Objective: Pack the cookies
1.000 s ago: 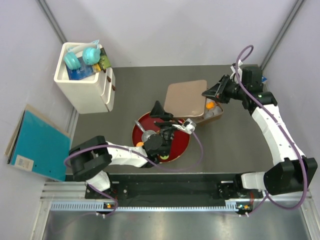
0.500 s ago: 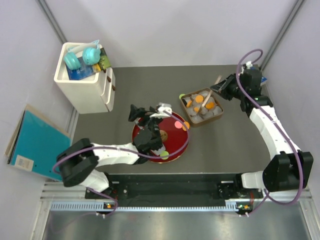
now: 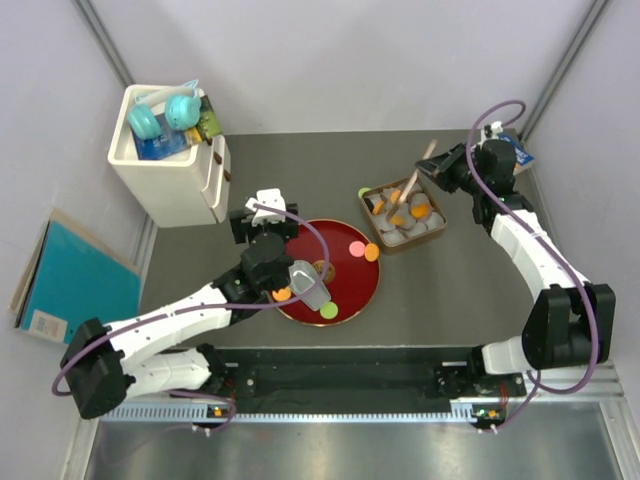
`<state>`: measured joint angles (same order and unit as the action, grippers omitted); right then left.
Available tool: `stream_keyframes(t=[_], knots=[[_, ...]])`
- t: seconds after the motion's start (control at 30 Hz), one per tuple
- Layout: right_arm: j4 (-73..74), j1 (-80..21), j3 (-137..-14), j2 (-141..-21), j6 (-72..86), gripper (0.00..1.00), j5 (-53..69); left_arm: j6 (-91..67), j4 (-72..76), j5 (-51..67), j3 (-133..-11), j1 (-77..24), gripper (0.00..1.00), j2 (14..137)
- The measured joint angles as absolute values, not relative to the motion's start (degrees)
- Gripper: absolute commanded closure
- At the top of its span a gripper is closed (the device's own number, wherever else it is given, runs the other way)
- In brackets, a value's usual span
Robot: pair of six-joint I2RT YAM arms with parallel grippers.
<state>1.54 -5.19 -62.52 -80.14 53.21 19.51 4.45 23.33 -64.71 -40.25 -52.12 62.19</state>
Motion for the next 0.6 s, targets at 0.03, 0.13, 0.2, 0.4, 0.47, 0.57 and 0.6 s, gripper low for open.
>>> stream_keyframes(t=[0.03, 0.13, 0.2, 0.4, 0.47, 0.57, 0.6], knots=[[-0.19, -5.17, -62.48, -80.16, 53.74, 1.0, 19.97, 3.81, 22.33, -64.34, -40.25, -52.12, 0.15, 62.54], [-7.38, -5.19, -62.11, -80.51, 56.05, 1.0, 21.56, 2.35, 20.47, -63.81, -40.25, -52.12, 0.16, 63.35], [-13.1, -5.19, -61.43, -81.17, 58.52, 1.0, 22.28, 1.69, 19.66, -63.64, -40.25, -52.12, 0.16, 63.42], [-35.33, -5.45, -52.07, -84.64, 66.85, 1.0, 19.9, -0.23, 19.2, -62.94, -40.12, -52.12, 0.16, 63.42], [-41.63, -5.76, -48.23, -86.83, 68.47, 1.0, 18.13, -0.67, 19.16, -62.52, -39.94, -52.12, 0.17, 63.42], [-51.46, -6.31, -44.42, -91.37, 70.54, 1.0, 16.08, -1.23, 19.11, -62.15, -39.77, -52.12, 0.17, 63.42], [-55.46, -6.57, -43.64, -92.86, 71.24, 1.0, 15.62, -1.43, 19.09, -61.95, -39.7, -52.12, 0.17, 63.42]])
